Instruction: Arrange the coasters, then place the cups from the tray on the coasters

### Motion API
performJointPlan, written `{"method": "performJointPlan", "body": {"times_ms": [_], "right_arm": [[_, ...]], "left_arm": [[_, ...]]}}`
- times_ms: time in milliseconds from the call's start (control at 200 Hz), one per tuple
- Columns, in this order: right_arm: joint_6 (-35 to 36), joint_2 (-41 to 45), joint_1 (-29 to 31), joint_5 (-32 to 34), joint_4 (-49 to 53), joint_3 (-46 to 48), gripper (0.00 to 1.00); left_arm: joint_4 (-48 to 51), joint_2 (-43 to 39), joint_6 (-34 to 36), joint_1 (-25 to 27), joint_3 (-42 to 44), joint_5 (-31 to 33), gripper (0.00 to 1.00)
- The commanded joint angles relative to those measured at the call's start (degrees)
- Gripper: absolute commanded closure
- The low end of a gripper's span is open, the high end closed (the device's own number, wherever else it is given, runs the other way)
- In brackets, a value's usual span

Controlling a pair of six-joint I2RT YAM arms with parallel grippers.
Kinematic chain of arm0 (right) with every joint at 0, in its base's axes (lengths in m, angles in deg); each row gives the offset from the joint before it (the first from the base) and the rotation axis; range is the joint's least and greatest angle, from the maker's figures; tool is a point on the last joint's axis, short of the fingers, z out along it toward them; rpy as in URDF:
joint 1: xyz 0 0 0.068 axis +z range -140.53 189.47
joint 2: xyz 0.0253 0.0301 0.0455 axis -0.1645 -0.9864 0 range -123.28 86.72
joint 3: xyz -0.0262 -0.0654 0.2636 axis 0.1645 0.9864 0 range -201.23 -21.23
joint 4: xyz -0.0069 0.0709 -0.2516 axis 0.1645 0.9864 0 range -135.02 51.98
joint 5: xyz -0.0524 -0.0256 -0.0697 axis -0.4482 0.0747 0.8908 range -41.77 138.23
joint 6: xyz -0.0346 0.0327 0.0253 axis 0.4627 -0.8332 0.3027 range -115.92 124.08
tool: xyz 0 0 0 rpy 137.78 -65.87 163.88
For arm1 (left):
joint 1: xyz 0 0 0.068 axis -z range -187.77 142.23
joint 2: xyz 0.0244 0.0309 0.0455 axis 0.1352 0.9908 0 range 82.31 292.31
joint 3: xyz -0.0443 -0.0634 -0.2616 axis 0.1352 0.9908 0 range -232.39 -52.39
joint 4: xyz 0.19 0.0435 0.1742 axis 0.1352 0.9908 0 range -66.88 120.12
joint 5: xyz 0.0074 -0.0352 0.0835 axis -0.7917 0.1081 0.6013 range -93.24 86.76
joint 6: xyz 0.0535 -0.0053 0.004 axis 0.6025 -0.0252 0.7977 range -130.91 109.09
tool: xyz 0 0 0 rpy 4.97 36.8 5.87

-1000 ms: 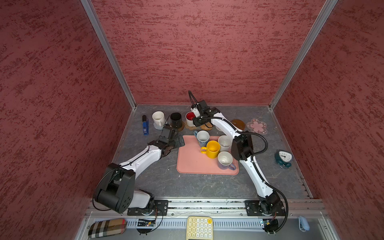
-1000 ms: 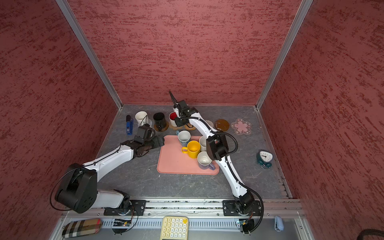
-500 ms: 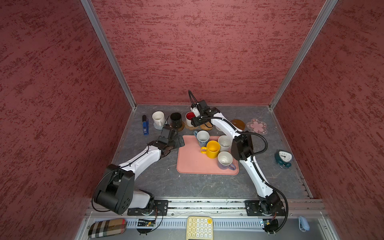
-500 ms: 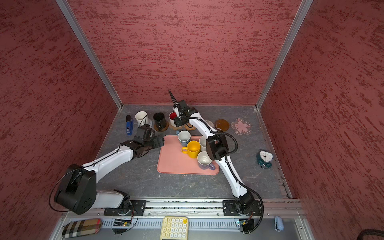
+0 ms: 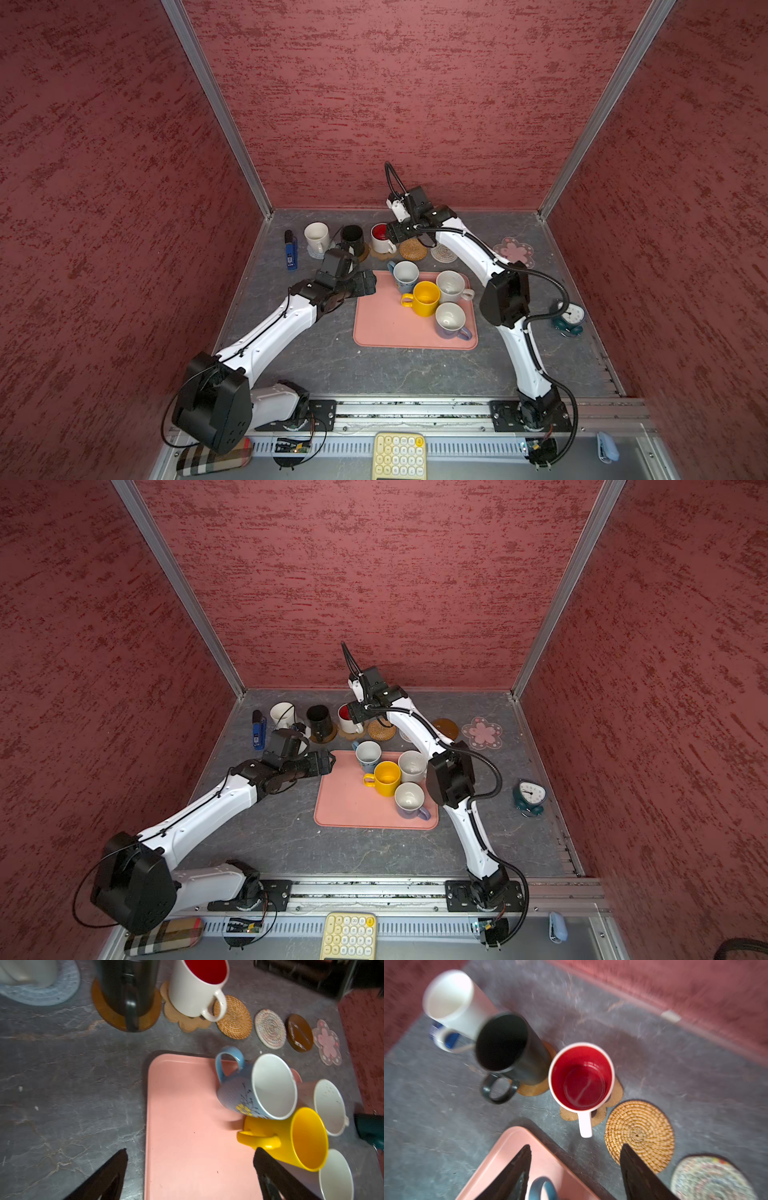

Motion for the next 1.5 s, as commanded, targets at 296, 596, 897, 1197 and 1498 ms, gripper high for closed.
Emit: {"method": "performJointPlan", "body": {"times_ms": [296, 596, 897, 1197, 1498], "right_arm": [[-5.56, 28.05, -2.73, -2.17, -23.99, 37.42, 0.28], [-10.74, 44.28, -7.71, -5.02, -34.37, 60.23, 0.27], [-15.71, 54.63, -9.15, -4.17, -41.05, 74.87, 0.27], [-18.63, 62.47, -9.23, -3.03, -45.27, 83.81, 0.28], [-19.99, 64.11, -9.27, -3.43, -48.72, 86.46, 0.28]], "left_arm": [[7.56, -1.76, 5.25, 3.4, -3.98, -5.65, 0.09], [9.0, 3.95, 6.5, 3.22, -8.69, -3.05, 0.09], [16.27, 15.08, 8.44, -2.41, -25.73, -5.01, 0.12], [19.98, 27.73, 9.03, -2.98, -38.84, -3.39, 0.44], [22.08, 39.73, 8.85, 0.59, -48.49, -1.18, 0.45]]}}
